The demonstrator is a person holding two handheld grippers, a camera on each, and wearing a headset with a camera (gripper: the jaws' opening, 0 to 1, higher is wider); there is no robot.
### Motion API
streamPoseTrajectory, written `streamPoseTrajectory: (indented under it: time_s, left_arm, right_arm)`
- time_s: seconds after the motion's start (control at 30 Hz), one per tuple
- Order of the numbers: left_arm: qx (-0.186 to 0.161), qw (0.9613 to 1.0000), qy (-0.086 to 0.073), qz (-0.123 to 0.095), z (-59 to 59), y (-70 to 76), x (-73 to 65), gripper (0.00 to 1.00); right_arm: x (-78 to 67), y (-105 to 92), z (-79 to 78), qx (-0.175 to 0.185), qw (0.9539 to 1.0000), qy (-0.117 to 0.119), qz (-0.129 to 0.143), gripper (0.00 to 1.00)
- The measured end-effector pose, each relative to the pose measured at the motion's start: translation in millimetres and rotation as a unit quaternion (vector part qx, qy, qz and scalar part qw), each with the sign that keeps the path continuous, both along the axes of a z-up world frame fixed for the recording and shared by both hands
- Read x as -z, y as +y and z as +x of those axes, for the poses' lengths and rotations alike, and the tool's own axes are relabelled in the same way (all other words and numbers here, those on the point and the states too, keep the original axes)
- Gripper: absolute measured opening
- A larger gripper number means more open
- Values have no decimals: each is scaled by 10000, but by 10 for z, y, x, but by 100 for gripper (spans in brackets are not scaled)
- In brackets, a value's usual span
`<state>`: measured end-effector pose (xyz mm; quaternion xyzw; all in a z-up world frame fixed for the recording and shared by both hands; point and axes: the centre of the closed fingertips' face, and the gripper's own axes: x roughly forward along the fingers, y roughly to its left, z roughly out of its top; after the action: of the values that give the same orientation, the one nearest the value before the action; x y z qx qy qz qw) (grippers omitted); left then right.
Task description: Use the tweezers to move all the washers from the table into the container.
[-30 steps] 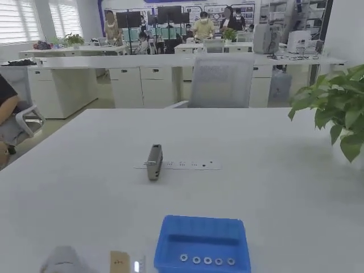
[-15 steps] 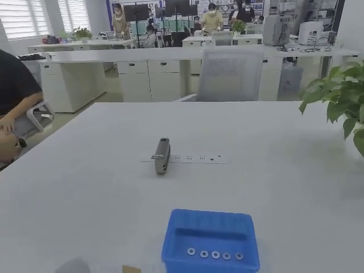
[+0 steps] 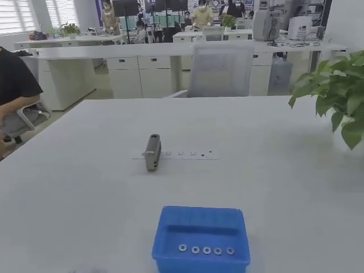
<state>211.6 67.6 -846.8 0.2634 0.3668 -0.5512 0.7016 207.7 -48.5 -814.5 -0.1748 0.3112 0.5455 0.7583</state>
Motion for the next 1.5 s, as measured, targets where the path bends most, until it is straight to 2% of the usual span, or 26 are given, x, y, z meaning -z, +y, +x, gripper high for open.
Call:
streamPoseTrajectory:
  time_s: [0.03,0.23,0.27,0.33,0.43,0.5,0.6,0.67,0.7,0.73,0.8,0.83,0.9,0.93,1.0,1.07,1.13,1.27,1.3,1.37,1.4,1.43,1.5]
  left_arm:
    - [43,9999,-10,104,41,9,33,0]
    - [209,9987,-37,461,204,9,80,0]
    - [245,9982,-91,533,235,15,83,0]
    - [305,9970,-95,704,278,30,100,0]
    - [500,9935,-222,994,334,61,132,0]
    - [543,9921,-241,1101,345,75,154,0]
    - [651,9890,-278,1300,345,114,203,0]
    - [765,9882,-337,1282,342,109,199,0]
    - [690,9883,-323,1318,347,126,201,0]
    - [691,9885,-322,1309,348,125,201,0]
    - [713,9881,-364,1313,352,128,200,0]
    - [721,9878,-387,1324,354,131,199,0]
    - [728,9863,-503,1391,370,150,203,0]
    - [705,9861,-547,1403,372,160,198,1]
    - [668,9860,-544,1431,371,181,191,2]
    - [600,9850,-687,1463,383,229,165,3]
    - [449,9861,-729,1421,370,281,129,6]
    - [-160,9895,-772,1211,325,412,59,14]
    - [-624,9890,-733,1125,298,502,31,15]
    - [-1170,9858,-675,993,279,604,0,18]
    - [-1516,9827,-651,835,264,664,-28,21]
    - [-1664,9809,-646,778,260,689,-41,24]
    - [-2275,9710,-621,394,240,766,-115,29]
  right_arm:
    - [-40,-50,32,169,9998,-39,55,32]
    - [-138,-238,26,622,9977,-107,241,42]
    - [-147,-270,26,692,9972,-125,252,43]
    - [-179,-330,31,799,9963,-188,257,45]
    - [-252,-388,77,981,9939,-353,357,50]
    - [-295,-438,117,1205,9907,-416,485,53]
    - [-374,-525,178,1647,9821,-515,754,56]
    - [-414,-559,200,1872,9770,-525,873,57]
    - [-449,-566,223,2004,9731,-565,986,57]
    - [-468,-566,233,2049,9714,-618,1027,58]
    - [-432,-577,251,1978,9731,-827,840,60]
    - [-392,-588,254,1897,9752,-939,645,62]
    - [-331,-625,276,1838,9760,-1128,315,65]
    - [-339,-631,286,1846,9753,-1170,312,68]
    - [-407,-635,314,1992,9710,-1189,572,72]
    - [-427,-670,334,2074,9687,-1223,610,73]
    - [-433,-691,352,2118,9671,-1284,583,73]
    - [-460,-697,361,2160,9653,-1349,580,73]
    - [-458,-704,363,2170,9651,-1352,567,73]
    - [-435,-719,363,2180,9656,-1329,494,72]
    - [-425,-726,361,2177,9658,-1335,444,72]
    - [-428,-726,361,2169,9658,-1352,437,72]
    - [-443,-723,362,2165,9654,-1384,448,73]
